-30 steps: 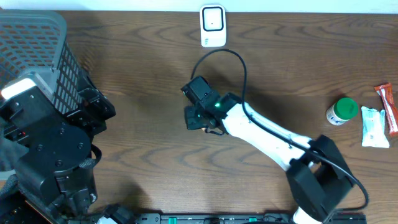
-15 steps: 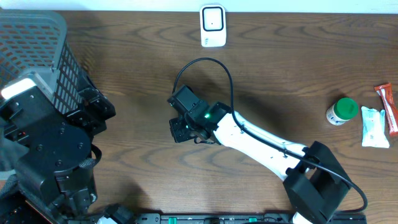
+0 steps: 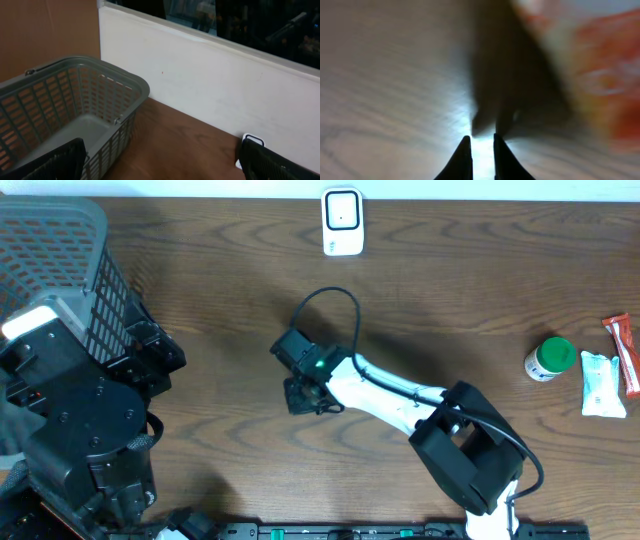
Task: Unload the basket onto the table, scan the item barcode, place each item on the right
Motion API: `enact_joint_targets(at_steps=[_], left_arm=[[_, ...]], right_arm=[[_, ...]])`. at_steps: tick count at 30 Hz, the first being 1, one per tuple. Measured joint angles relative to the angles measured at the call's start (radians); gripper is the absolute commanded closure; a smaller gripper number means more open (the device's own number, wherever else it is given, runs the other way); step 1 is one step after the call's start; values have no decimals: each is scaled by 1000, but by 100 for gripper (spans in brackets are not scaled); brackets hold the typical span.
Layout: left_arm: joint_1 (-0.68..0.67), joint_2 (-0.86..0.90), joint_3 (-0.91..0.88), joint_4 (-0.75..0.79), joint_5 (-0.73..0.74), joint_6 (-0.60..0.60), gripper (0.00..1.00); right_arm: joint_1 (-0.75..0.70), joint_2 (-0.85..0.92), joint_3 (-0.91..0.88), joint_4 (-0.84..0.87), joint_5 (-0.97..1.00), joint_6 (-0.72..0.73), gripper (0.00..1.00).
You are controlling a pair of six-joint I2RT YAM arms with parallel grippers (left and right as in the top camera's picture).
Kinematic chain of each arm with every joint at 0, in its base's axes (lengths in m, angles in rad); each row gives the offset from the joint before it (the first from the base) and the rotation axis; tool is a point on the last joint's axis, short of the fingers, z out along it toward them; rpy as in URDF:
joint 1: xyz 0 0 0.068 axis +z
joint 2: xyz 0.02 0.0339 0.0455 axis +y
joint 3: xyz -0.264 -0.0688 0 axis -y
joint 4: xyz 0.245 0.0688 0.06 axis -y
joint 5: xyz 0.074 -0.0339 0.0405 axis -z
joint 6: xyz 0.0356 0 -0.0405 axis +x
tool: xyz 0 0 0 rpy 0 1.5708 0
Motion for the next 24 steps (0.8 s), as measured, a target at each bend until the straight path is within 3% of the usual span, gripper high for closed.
enact_joint_targets(at_steps=[6,13,15,18,21,24], left_arm=[[0,0,0,0,0,0,2],[0,0,0,0,0,0,2],[0,0,0,0,0,0,2],[0,0,0,0,0,0,2],[0,0,0,0,0,0,2],[0,0,0,0,0,0,2]], right_arm=[[-50,0,0,-40,116,90,89],[-103,0,0,-55,212,145,97],[-122,0,1,-80,225,150,86],[-156,-3,10,-155,226,159,37],[-182,-12,42,-236,185,158,1],[-200,-39,97,-308,108,114,1]])
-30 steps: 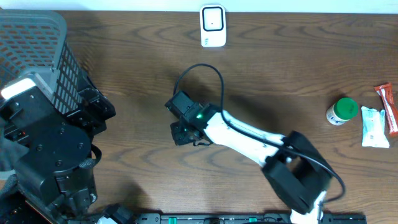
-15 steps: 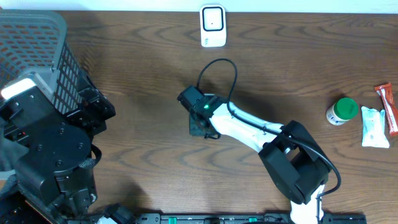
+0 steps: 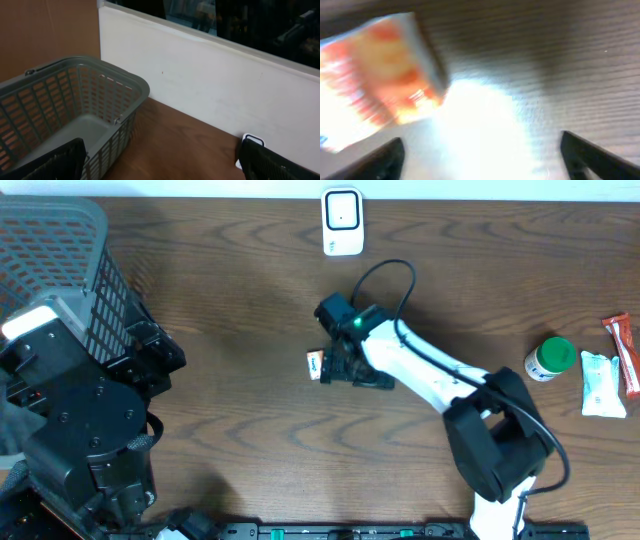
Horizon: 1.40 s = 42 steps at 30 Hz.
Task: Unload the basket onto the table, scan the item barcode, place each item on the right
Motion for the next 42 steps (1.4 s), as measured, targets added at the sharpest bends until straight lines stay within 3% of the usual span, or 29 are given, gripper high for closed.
enact_joint_targets(at_steps=[5,16,28,38,42], left_arm=[[0,0,0,0,0,0,2],[0,0,0,0,0,0,2],[0,0,0,0,0,0,2],[0,0,0,0,0,0,2],[0,0,0,0,0,0,2]], right_arm=[[1,-45,98,-79,-72,-58,1],[43,-18,111,107,77,-86,1],[43,31,109,253,113,-128,1],[43,161,109,271,109,-132,1],[44,167,109,264,103,-145,19]])
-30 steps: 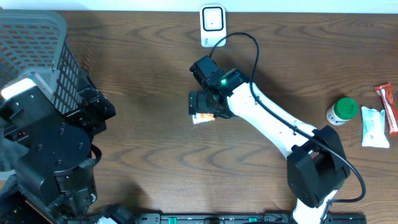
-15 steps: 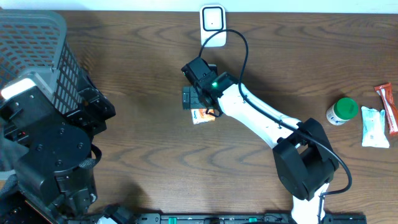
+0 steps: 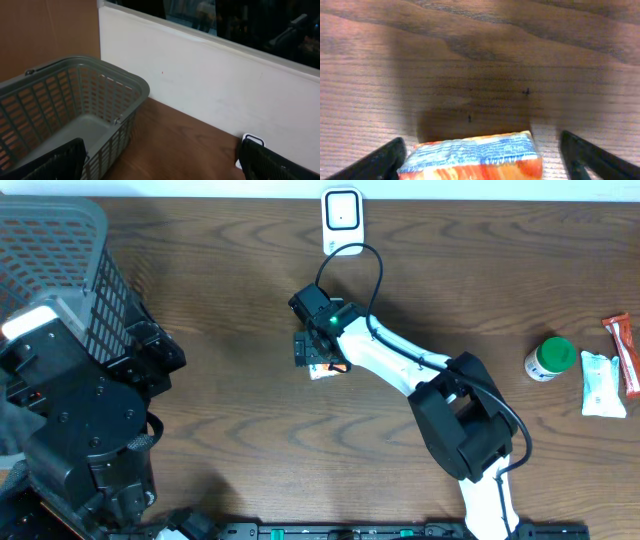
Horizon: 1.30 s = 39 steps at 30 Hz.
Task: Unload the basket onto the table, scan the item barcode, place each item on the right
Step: 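Grasp the Kleenex pack with the right gripper, then lift the Kleenex pack up to the white scanner with the right gripper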
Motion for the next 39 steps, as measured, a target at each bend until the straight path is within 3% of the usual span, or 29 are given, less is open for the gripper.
enact_joint_targets(at_steps=[1,5,14,22,28,39], left_arm=[[0,0,0,0,0,0,2],[0,0,0,0,0,0,2],[0,0,0,0,0,0,2],[0,0,0,0,0,0,2],[0,0,0,0,0,0,2],[0,0,0,0,0,0,2]], right_arm=[[0,0,0,-4,-1,-2,27],[0,0,0,-39,-3,-7,39],[-14,0,43,-183,-44,-8,47],[-108,1,188,-479,-195,-13,46],[-172,1,199,-625,-342,-105,40],[-177,1,199,-776,-480,-248,41]])
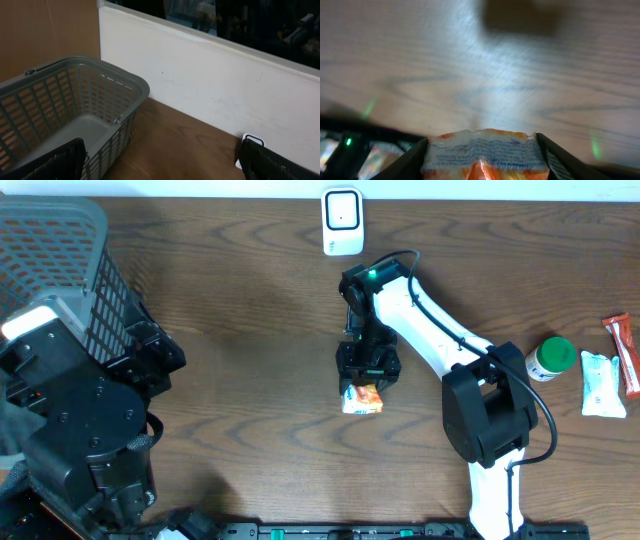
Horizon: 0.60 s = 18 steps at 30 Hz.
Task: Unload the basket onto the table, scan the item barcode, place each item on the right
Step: 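Lift the Kleenex pack up to the white scanner with the right gripper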
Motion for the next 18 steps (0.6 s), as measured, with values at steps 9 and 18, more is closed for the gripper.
enact_joint_targets(at_steps=[9,18], left_arm=[[0,0,0,0,0,0,2],[0,0,0,0,0,0,2]], right_arm=[[0,0,0,-2,-51,-33,47],[0,0,0,111,-51,-41,53]])
